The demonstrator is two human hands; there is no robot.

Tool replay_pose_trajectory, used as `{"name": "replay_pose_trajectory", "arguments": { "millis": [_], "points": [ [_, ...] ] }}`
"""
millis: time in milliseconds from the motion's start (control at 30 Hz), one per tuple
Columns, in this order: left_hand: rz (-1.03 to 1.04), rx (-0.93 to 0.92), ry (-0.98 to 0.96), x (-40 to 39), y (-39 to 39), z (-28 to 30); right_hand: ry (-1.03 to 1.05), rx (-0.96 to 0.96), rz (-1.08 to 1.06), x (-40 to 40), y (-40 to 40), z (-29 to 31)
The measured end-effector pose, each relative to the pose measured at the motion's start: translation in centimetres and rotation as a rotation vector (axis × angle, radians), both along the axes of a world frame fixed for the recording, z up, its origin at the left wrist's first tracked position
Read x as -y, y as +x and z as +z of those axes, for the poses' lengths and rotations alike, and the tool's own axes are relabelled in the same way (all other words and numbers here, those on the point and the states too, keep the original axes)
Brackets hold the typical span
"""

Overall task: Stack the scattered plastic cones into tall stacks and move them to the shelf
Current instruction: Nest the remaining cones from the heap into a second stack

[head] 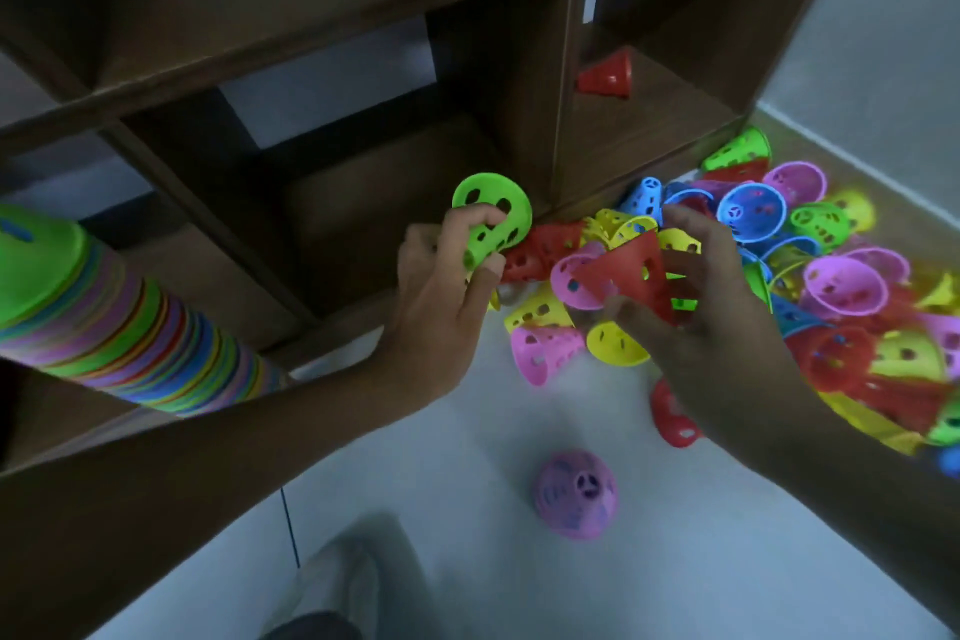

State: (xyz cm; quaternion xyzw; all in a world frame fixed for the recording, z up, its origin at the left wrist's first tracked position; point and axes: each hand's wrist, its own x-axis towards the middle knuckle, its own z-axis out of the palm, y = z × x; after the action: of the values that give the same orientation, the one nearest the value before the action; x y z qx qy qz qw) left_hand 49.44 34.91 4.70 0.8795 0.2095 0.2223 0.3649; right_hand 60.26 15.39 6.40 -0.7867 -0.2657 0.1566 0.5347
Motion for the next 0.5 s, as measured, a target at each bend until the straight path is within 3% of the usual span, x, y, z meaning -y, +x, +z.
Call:
{"name": "replay_pose_trajectory", "arguments": {
  "millis": [267,500],
  "points": [
    [-0.262,0.052,-0.309,3.8,-5.5,1.5,-0.039,-0.051,-0.051,4.8,-3.9,-0.5],
    [-0.354,-0.101,-0.282,5.3,-8.2,2.9,-0.055,-0.112,-0.139,6.5,-5.7,-1.8]
  ]
}}
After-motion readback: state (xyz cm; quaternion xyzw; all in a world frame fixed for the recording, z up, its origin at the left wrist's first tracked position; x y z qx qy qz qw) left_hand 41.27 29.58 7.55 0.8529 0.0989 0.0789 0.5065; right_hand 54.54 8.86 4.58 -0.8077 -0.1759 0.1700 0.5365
